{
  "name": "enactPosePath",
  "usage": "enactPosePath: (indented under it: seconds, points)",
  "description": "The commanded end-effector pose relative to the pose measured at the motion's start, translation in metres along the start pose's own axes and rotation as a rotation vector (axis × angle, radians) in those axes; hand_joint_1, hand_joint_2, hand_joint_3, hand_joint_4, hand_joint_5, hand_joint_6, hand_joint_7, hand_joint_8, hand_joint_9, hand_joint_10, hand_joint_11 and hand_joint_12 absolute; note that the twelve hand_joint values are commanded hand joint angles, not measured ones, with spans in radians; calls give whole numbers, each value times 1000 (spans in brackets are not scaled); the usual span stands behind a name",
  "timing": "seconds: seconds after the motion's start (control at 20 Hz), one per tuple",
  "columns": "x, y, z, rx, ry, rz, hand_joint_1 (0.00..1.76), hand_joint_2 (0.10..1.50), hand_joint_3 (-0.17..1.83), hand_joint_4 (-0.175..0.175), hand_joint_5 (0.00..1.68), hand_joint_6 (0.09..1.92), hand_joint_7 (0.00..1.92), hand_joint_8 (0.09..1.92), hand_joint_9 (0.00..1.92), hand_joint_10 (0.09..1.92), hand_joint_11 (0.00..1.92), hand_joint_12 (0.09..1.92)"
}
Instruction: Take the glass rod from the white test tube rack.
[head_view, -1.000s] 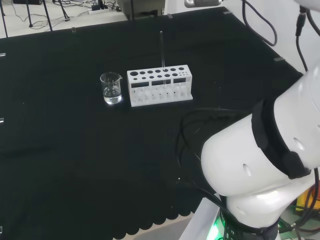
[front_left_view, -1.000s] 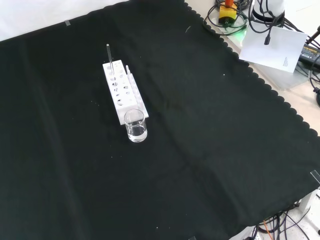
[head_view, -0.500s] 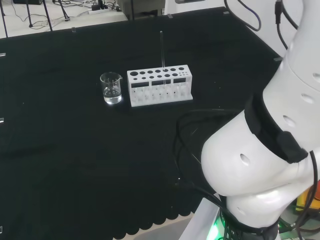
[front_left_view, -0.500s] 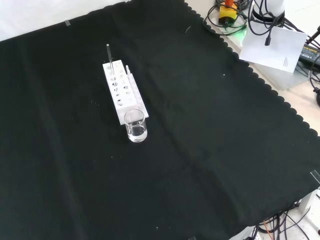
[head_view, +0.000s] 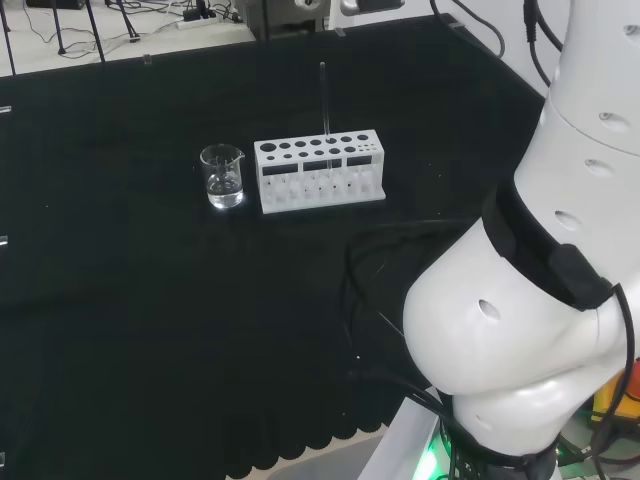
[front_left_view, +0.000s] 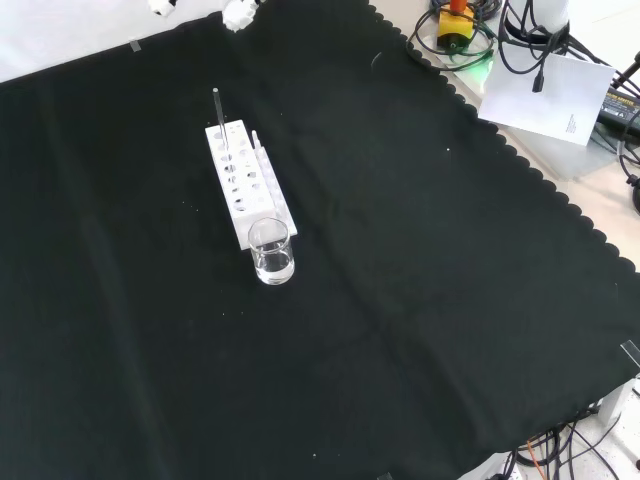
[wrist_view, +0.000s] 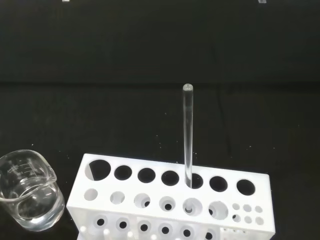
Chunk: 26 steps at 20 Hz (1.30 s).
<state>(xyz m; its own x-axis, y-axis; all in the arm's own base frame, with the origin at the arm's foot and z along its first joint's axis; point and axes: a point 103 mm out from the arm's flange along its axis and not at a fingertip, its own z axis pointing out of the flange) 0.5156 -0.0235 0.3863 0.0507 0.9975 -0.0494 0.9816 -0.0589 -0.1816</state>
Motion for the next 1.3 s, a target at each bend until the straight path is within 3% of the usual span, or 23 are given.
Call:
enactPosePath:
  seconds: [0.05,0.15,0.2,0.55,1.05,1.1,1.2,1.3]
  points:
    - [1,31,21,35,4,30,616,1265,-175,-175,69,87,0,328,0,448,0,560]
    - [1,36,28,34,-6,17,614,1267,-175,-175,69,87,0,336,0,452,0,562]
    - [1,39,31,63,-41,68,613,1267,-175,-175,69,87,0,338,0,453,0,563]
    - [-4,51,47,48,19,31,611,1268,-175,-175,69,87,0,361,0,470,0,571]
    - [-15,37,70,73,25,-16,608,1270,-175,-175,76,87,0,480,0,595,0,836]
    - [-28,32,77,70,44,-29,608,1271,-175,-175,76,87,0,491,0,605,0,848]
    - [-22,34,81,110,-12,72,607,1271,-175,-175,78,87,0,508,0,619,0,861]
    - [-11,36,82,125,-30,73,606,1271,-175,-175,79,87,0,541,0,640,0,882]
